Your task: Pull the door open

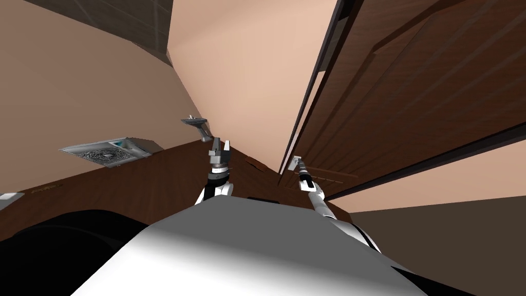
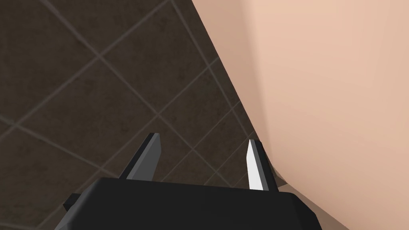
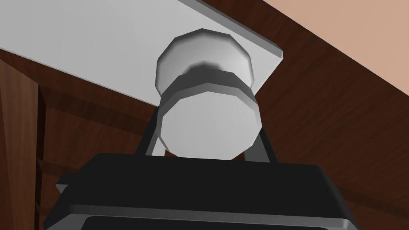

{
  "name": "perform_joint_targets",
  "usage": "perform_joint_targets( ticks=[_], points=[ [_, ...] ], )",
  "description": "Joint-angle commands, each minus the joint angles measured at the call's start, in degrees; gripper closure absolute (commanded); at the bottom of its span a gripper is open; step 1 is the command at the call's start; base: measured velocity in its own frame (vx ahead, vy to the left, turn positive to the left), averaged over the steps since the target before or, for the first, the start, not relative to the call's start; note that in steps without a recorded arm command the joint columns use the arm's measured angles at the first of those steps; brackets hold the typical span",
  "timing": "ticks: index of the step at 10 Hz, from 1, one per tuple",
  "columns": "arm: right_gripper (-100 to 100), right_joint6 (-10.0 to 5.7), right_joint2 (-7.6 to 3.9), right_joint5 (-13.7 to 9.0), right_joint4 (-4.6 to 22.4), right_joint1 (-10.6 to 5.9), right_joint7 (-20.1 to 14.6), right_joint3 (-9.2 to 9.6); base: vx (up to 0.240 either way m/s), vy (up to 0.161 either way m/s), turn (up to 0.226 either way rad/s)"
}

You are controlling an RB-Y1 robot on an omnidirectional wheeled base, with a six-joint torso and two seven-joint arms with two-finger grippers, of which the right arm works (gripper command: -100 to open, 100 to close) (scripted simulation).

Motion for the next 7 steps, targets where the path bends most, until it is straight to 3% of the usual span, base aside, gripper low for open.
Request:
perform_joint_targets(
  ticks=[1,4,5,6,7],
  points=[
    [100,-0.01,-0.03,-2.1,0.0,-0.21,-2.9,0.31,-0.065,-0.033,0.104],
    [100,0.13,-0.1,-5.9,0.3,-0.51,-7.4,0.83,-0.075,-0.042,0.117],
    [100,0.13,-0.1,-5.9,0.3,-0.51,-7.8,0.83,-0.048,-0.04,0.05],
    [100,0.2,-0.13,-7.8,0.4,-0.66,-10.0,1.1,-0.06,-0.05,0.093],
    [100,0.2,-0.13,-7.8,0.4,-0.66,-10.2,1.1,-0.048,-0.034,0.069]
  ],
)
